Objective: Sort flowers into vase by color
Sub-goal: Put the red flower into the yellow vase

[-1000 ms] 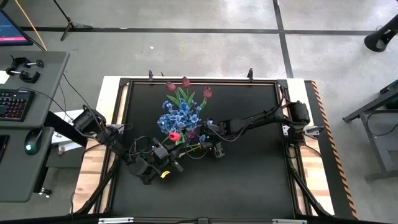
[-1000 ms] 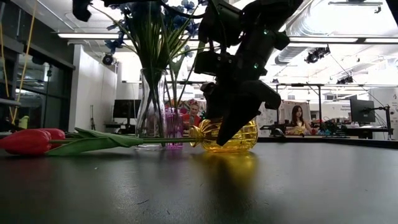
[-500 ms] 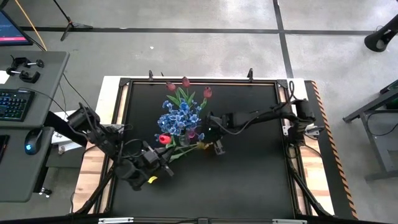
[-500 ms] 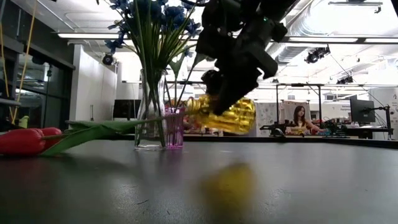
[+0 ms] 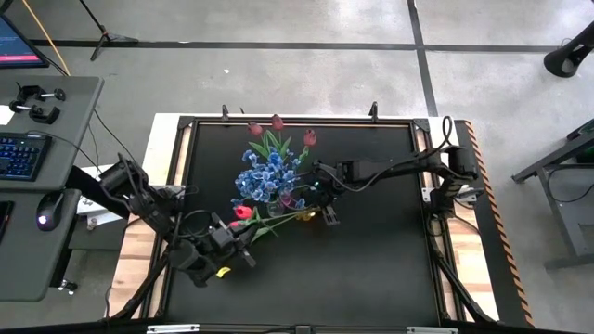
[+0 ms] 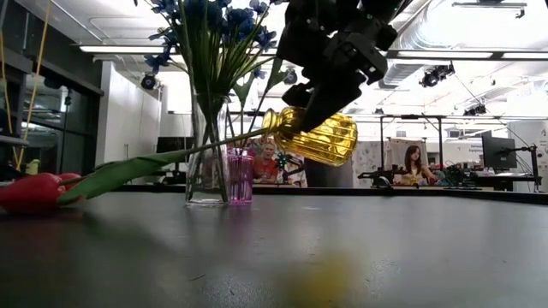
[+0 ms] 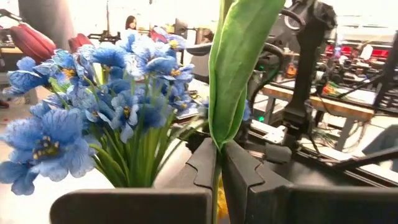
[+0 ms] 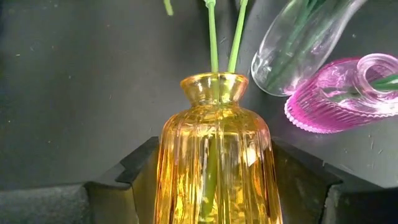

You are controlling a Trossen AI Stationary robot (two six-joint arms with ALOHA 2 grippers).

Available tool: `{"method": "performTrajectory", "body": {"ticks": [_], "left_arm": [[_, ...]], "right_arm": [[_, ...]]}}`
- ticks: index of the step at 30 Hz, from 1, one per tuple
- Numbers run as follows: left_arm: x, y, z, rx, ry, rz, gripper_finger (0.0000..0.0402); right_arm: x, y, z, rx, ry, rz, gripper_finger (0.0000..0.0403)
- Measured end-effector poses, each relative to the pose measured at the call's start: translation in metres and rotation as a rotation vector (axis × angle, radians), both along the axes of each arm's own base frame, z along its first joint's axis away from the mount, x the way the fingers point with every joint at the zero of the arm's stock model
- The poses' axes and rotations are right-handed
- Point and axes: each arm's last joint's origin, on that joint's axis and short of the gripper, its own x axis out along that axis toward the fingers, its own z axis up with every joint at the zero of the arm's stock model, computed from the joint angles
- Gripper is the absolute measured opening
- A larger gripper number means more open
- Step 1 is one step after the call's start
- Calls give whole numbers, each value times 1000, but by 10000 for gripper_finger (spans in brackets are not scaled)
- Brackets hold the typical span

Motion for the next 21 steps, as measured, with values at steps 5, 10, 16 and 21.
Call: {"method": "performTrajectory", "body": {"ticks": [5, 10, 16, 21], "left_arm": [[-7, -8, 0, -41, -37, -36, 0], [-9, -10, 0, -117, -105, -43, 2], [-2, -1, -3, -262, -243, -9, 1], [-2, -4, -6, -324, -299, -14, 1]], "right_arm": [[0, 0, 0, -2, -1, 5, 229], [0, 0, 0, 2, -4, 9, 229], [0, 0, 0, 2, -4, 10, 229], [0, 0, 0, 4, -7, 24, 229]]}}
